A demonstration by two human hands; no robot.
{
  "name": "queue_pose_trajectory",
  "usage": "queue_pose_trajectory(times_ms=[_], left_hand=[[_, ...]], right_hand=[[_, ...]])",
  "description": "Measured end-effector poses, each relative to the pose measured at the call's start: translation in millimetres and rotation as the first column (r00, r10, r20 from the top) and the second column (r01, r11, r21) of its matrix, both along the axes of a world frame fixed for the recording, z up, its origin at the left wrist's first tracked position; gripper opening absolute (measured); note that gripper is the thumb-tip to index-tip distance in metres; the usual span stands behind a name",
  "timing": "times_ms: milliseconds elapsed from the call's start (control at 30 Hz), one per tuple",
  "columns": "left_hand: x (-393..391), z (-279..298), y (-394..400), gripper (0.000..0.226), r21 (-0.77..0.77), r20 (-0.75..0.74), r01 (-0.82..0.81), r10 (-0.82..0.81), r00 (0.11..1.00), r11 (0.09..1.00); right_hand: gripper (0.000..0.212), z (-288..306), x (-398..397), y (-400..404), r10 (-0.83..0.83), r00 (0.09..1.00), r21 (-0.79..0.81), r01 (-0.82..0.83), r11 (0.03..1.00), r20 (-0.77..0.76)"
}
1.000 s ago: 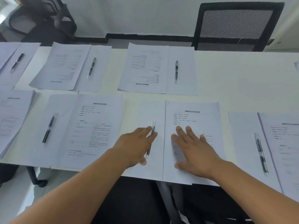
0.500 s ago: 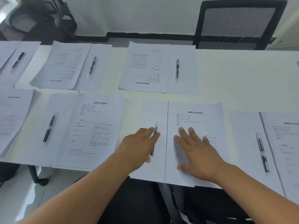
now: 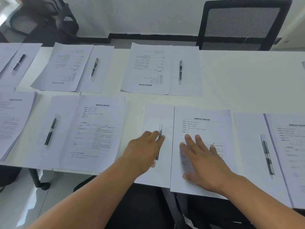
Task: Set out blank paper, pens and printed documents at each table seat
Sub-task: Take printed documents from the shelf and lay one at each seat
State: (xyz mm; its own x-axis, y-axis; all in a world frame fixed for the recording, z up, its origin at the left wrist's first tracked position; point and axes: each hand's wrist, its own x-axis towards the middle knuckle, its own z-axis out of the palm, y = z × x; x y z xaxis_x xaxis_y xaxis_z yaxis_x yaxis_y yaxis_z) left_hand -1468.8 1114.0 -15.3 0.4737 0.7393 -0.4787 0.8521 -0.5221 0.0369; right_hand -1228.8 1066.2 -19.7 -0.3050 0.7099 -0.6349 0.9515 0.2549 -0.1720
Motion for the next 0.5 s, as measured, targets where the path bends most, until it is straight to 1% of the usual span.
queue_pose_trajectory(times_ms=[267, 500], left_hand=[[0.7, -2.0, -0.7, 0.099, 0.016, 0.008, -0.009, 0.009, 1.000, 1.000], [1.1, -3.3, -1.2, 0.100, 0.017, -0.006, -0.009, 0.009, 1.000, 1.000]], right_hand=[[0.108, -2.6, 5.1, 10.2, -0.013, 1.000, 0.001, 0.013, 1.000, -0.018], [0.108, -5.5, 5.8, 17.0, -0.023, 0.999, 0.002, 0.023, 1.000, -0.036]])
